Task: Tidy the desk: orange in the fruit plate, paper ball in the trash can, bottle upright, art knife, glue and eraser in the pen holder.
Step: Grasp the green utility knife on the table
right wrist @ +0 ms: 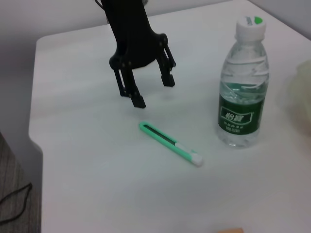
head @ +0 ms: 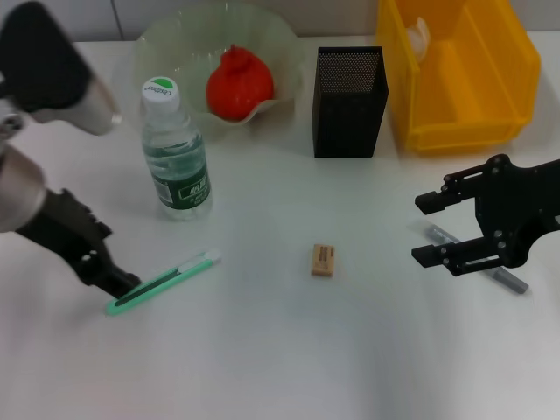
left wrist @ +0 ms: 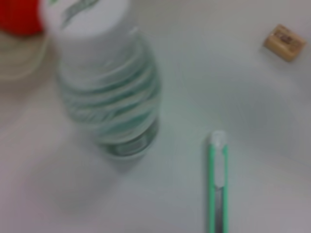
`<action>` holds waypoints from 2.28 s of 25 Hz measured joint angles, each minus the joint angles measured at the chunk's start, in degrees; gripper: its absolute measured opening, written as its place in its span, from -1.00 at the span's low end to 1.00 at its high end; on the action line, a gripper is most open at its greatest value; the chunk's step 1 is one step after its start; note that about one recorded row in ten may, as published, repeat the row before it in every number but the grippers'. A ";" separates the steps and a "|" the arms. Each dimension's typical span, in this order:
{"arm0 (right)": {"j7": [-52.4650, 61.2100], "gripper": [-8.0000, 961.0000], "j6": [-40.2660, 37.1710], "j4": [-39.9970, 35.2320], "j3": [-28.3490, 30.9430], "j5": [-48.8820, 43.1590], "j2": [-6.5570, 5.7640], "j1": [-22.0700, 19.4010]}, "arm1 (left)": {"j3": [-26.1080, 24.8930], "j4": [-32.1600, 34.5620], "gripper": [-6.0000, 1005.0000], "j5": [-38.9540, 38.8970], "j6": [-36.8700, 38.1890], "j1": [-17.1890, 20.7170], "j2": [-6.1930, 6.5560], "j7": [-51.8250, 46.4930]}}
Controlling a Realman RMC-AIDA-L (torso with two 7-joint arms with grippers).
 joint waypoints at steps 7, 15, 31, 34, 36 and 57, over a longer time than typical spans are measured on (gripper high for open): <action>1.44 0.36 -4.59 -2.15 0.29 -0.34 0.00 1.52 | 10.42 1.72 0.56 1.12 0.29 -1.19 -0.20 -9.63; 1.20 0.36 -4.73 -3.07 0.88 -0.44 0.00 1.80 | 12.89 -0.08 0.52 1.59 -1.10 -3.91 -0.41 -14.20; -0.29 0.36 -4.91 -3.14 0.91 -1.45 0.01 0.82 | 18.31 -12.40 0.45 2.17 -6.87 -12.53 -0.58 -19.48; -0.41 0.36 -4.84 -3.00 0.93 -1.50 0.00 0.76 | 20.80 -13.45 0.43 2.33 -8.00 -13.41 -0.58 -20.47; -0.46 0.36 -4.66 -2.87 0.93 -1.55 0.00 0.76 | 21.26 -13.63 0.42 2.34 -8.34 -13.53 -0.58 -20.59; -0.48 0.36 -4.46 -2.80 0.89 -2.07 0.01 0.77 | 27.33 -19.74 0.32 4.71 -14.89 -15.73 -0.58 -22.86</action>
